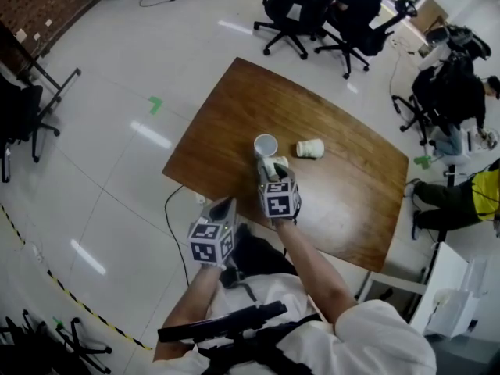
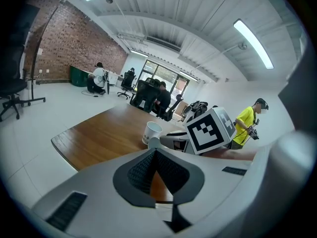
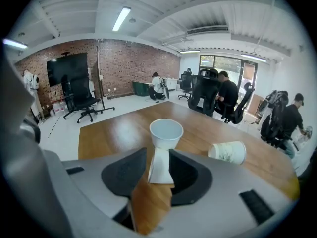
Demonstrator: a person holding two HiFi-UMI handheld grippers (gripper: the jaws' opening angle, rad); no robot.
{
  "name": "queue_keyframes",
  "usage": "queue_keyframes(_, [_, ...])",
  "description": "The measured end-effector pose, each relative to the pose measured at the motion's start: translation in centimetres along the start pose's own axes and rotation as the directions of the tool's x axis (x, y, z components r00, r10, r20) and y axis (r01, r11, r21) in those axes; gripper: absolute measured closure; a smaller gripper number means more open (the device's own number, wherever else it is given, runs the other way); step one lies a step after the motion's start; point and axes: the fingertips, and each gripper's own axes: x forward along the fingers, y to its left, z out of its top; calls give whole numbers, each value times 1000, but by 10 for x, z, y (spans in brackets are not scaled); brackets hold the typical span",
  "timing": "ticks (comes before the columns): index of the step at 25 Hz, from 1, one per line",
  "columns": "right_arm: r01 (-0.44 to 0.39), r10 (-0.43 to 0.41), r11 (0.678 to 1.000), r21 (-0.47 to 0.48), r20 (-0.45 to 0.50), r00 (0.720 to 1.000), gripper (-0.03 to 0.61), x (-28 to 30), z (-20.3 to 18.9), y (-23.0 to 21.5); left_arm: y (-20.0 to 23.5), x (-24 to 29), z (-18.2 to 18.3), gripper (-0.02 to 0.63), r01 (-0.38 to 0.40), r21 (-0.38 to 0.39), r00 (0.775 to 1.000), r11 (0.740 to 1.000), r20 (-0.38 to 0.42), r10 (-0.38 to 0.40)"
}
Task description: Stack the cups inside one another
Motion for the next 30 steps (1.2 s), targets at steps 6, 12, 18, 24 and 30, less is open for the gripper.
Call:
queue_keyframes(6, [30,-31,998,-50,-19,999,413,12,-2,2,3,2,-1,624,-4,-21,1000,1000,-4,4])
queue_keyframes(12, [53,-57,992,-113,-32,998,413,20,-7,5,5,-2,-4,623,-5,-32,1000,999,-7,5])
queue_keyframes(18, [94,-97,973,-209,-4,995,415,20,-10,1,5,-4,-11,624,-10,-44,1000,999,-13,9])
queue_keyframes(24, [97,-96,975,-201,14,995,483,15,-7,-7,1,-3,-10,623,-14,-48,1000,999,-7,13])
queue_keyframes(30, [92,-87,982,-167,39,995,505,1,-5,-14,-2,-4,-11,624,-3,-42,1000,999,-1,3])
